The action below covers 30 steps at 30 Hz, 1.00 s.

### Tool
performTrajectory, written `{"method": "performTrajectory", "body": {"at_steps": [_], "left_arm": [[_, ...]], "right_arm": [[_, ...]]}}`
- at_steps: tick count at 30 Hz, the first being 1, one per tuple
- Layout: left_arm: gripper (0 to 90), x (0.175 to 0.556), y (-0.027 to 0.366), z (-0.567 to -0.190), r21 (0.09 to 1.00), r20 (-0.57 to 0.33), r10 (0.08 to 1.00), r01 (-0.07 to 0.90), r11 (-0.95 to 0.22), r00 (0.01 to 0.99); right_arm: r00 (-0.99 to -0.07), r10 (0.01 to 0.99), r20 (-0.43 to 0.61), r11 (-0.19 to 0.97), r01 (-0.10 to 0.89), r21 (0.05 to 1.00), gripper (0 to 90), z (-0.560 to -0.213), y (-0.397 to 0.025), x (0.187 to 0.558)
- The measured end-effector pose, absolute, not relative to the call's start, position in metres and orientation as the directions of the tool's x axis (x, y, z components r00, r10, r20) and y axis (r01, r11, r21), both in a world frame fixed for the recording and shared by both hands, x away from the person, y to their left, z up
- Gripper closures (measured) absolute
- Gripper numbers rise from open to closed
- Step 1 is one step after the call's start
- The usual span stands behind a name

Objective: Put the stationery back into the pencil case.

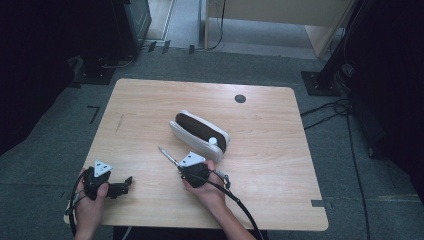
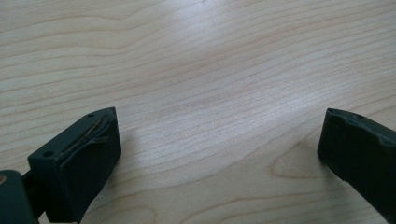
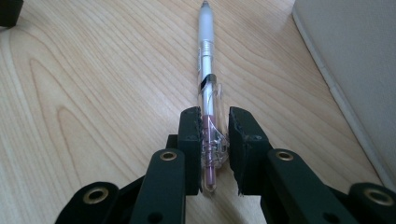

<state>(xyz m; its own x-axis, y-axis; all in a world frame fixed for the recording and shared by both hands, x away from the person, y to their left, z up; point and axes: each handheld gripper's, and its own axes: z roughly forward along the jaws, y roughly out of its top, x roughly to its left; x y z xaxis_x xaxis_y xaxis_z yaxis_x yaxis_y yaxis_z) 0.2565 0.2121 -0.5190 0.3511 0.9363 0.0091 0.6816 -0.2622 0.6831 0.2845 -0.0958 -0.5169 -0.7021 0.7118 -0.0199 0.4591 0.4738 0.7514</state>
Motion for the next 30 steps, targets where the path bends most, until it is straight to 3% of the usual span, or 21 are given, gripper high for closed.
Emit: {"method": "performTrajectory", "body": {"at_steps": [30], "left_arm": [[0.0, 0.256, 0.212, -0.519, 0.683, 0.009, 0.936, 0.682, -0.262, 0.351]], "right_arm": [[-0.677, 0.736, 0.005, 0.436, 0.48, 0.761, 75.6, -0.519, -0.162, 0.231]]}}
